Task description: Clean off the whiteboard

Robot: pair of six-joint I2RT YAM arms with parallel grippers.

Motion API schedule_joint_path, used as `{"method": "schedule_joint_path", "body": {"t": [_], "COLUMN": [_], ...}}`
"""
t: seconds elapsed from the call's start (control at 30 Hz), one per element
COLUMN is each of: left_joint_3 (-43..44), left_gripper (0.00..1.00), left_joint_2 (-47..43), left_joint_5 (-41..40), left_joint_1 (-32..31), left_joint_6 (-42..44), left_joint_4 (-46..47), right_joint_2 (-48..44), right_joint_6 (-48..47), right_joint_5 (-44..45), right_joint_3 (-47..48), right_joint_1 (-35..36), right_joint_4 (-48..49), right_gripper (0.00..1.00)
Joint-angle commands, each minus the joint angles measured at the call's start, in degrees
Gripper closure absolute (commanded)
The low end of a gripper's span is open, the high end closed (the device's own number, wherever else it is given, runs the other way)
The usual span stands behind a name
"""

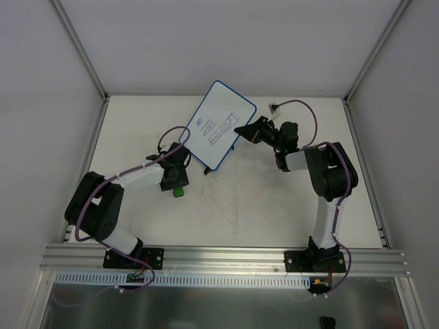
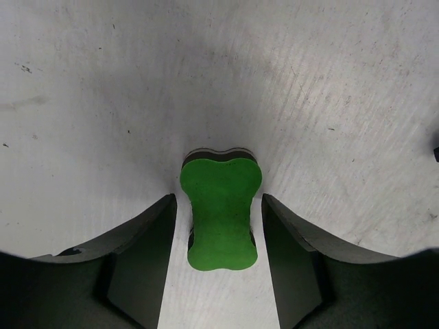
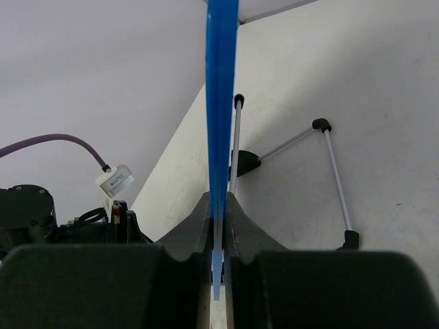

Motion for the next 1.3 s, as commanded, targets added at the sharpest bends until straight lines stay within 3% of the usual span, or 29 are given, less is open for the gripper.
{"method": "schedule_joint_path", "body": {"t": [0.0,0.2,0.4,0.97,1.27], "left_joint_3": [0.42,0.59,1.29,1.38,6.91], "left_gripper": [0.48,0.58,0.58,0.79,0.88], "left_joint_2": [-2.66,-2.75,-1.0,-0.73,-6.26], "left_joint_5": [-1.96,-2.23,-1.87,-0.82,0.5], "left_joint_1": [-0.87,-1.39,-1.39,-1.39,-1.39], "left_joint_6": [-1.1,-1.1,-0.75,-0.05,6.45], "left_joint_4": [-1.2,-1.2,-1.38,-1.2,-0.85], "right_joint_2": [0.71,0.89,0.8,0.63,0.62], "right_joint_6": [-2.16,-2.07,-1.89,-1.98,-2.07], "right_joint_5": [-0.74,-0.74,-0.91,-0.83,-0.91], "right_joint_3": [2.08,2.26,2.08,2.0,1.82], "right_joint_1": [0.81,0.81,0.89,0.8,0.63], "right_joint_4": [2.4,2.49,2.66,2.58,2.58], "right_gripper": [1.0,1.0,1.0,1.0,1.0]}}
